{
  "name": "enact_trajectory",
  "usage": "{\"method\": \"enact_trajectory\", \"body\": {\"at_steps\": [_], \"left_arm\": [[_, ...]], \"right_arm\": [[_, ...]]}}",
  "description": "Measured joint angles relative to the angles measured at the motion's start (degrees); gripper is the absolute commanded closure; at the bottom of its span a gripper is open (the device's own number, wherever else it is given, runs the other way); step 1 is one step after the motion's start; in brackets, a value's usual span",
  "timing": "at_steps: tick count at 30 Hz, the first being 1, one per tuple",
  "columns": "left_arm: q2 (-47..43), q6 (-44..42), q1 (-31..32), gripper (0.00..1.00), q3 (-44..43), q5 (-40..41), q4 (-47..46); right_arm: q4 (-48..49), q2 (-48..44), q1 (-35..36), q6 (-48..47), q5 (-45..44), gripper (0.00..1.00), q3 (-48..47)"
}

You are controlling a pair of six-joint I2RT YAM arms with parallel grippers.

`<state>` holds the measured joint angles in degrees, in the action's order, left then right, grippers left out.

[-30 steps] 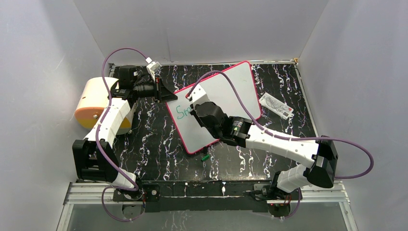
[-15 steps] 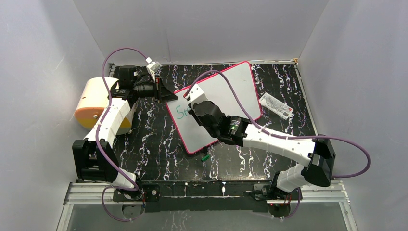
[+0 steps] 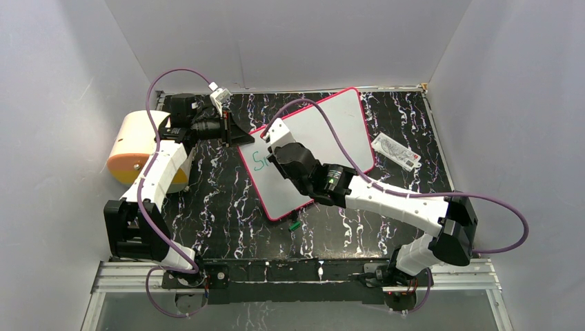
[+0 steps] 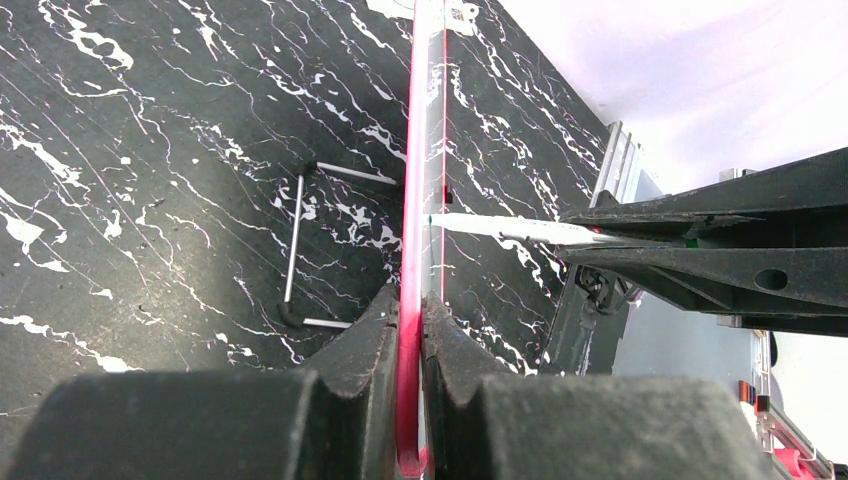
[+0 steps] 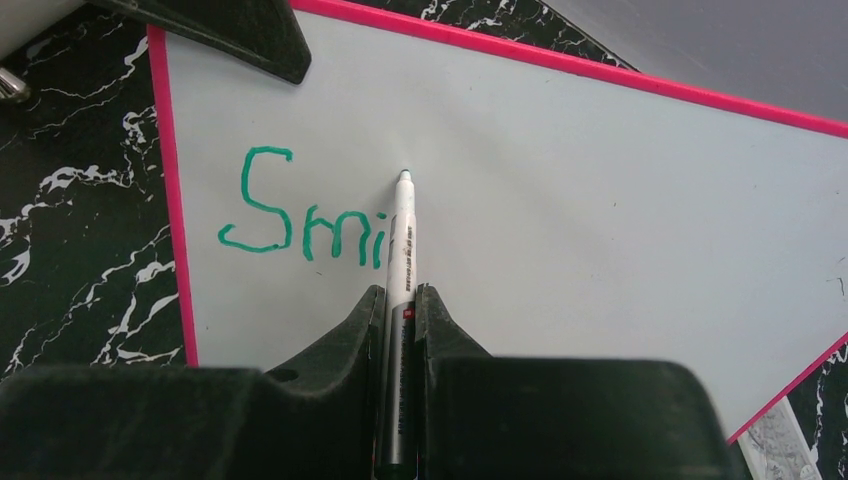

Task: Write a sentence on the whiteboard

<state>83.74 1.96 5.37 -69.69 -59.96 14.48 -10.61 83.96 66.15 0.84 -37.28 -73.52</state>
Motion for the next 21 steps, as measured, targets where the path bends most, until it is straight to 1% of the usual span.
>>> {"method": "enact_trajectory", "body": {"at_steps": [21], "left_arm": [[0.0,0.0,0.0,1.00,0.0,0.4,0.0]], "right_arm": [[-6.3,0.0,0.0,3.4,1.4,1.00,-0.2]]}}
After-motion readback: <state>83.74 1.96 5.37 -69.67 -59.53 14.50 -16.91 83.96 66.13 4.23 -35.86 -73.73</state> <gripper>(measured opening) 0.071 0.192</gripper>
